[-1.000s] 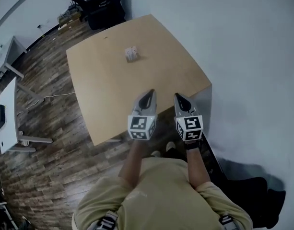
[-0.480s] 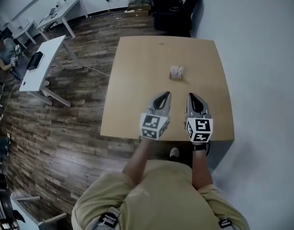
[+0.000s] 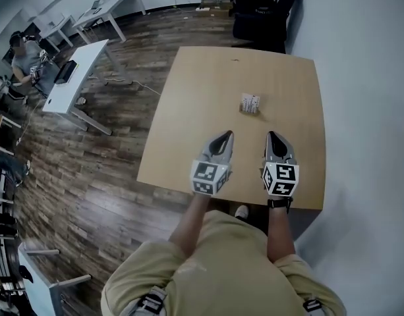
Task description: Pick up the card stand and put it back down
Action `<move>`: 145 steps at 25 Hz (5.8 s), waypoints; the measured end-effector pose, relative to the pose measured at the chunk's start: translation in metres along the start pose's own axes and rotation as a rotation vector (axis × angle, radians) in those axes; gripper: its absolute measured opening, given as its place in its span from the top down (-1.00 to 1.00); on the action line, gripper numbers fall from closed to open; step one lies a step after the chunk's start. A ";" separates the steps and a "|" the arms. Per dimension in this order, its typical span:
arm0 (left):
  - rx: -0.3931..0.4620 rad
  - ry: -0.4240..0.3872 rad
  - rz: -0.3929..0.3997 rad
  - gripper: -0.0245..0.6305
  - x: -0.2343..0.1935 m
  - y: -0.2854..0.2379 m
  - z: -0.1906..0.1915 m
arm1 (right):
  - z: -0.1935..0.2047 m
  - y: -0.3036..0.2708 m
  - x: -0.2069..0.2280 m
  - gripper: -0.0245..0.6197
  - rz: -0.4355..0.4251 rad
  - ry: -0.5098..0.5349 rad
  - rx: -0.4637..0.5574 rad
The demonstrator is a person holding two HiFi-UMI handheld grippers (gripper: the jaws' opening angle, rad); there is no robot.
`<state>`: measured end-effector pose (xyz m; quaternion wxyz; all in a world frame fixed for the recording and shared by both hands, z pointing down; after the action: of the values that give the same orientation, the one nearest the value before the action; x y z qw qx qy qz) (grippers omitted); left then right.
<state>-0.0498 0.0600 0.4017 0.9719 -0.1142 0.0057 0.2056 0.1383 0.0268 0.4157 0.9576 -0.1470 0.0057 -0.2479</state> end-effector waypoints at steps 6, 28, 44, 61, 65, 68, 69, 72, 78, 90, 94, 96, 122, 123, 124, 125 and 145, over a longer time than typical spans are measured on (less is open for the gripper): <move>-0.072 0.029 -0.005 0.92 -0.025 -0.039 0.038 | 0.021 -0.034 0.017 0.90 -0.015 0.003 -0.056; -0.366 -0.005 0.209 0.66 -0.145 -0.202 0.134 | 0.106 -0.196 0.052 0.90 0.005 -0.157 -0.335; -0.531 -0.270 0.709 -0.22 -0.184 -0.347 0.195 | 0.152 -0.260 0.070 0.90 0.054 -0.223 -0.405; -0.564 -0.548 0.930 0.58 -0.133 -0.397 0.223 | 0.180 -0.265 0.090 0.90 0.089 -0.230 -0.444; -0.581 -0.577 0.938 0.62 -0.130 -0.385 0.222 | 0.174 -0.255 0.088 0.90 0.093 -0.228 -0.429; -0.592 -0.535 0.938 0.63 -0.127 -0.376 0.221 | 0.165 -0.246 0.089 0.90 0.094 -0.227 -0.411; -0.594 -0.505 0.934 0.63 -0.126 -0.373 0.219 | 0.162 -0.243 0.089 0.90 0.094 -0.227 -0.404; -0.593 -0.444 0.905 0.63 -0.120 -0.360 0.204 | 0.151 -0.229 0.093 0.90 0.091 -0.224 -0.383; -0.546 -0.396 0.823 0.63 -0.097 -0.325 0.153 | 0.120 -0.191 0.097 0.90 0.118 -0.149 -0.330; -0.381 -0.319 0.481 0.63 -0.038 -0.236 0.053 | 0.049 -0.100 0.103 0.90 0.104 -0.066 -0.141; -0.282 -0.239 0.367 0.63 -0.024 -0.197 0.028 | 0.031 -0.077 0.094 0.90 0.066 -0.049 -0.090; -0.230 -0.214 0.312 0.63 -0.016 -0.176 0.017 | 0.020 -0.067 0.089 0.90 0.047 -0.039 -0.064; 0.106 -0.045 -0.201 0.63 -0.024 0.032 -0.020 | -0.038 -0.026 -0.033 0.91 -0.253 0.064 0.080; 0.098 -0.041 -0.219 0.63 -0.029 0.040 -0.017 | -0.038 -0.029 -0.042 0.91 -0.278 0.076 0.078; 0.088 -0.038 -0.235 0.63 -0.035 0.048 -0.013 | -0.038 -0.032 -0.052 0.91 -0.302 0.087 0.076; 0.078 -0.033 -0.250 0.63 -0.041 0.055 -0.010 | -0.038 -0.035 -0.062 0.91 -0.324 0.096 0.075; -0.006 0.077 -0.387 0.63 -0.181 0.095 0.027 | -0.037 -0.155 -0.174 0.90 -0.520 0.094 0.000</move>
<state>-0.2541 0.0784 0.4182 0.9920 -0.1240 0.0203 0.0104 -0.0910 -0.0301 0.4133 0.8604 -0.1317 0.0120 -0.4921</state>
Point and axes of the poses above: the fingertips, and each gripper's own axes: y backward along the fingers, x to its right, z out of its underside, the point moved 8 cm from there along y, backward along the fingers, and after that the axes turned 7 degrees about -x, right-handed, at the moved point
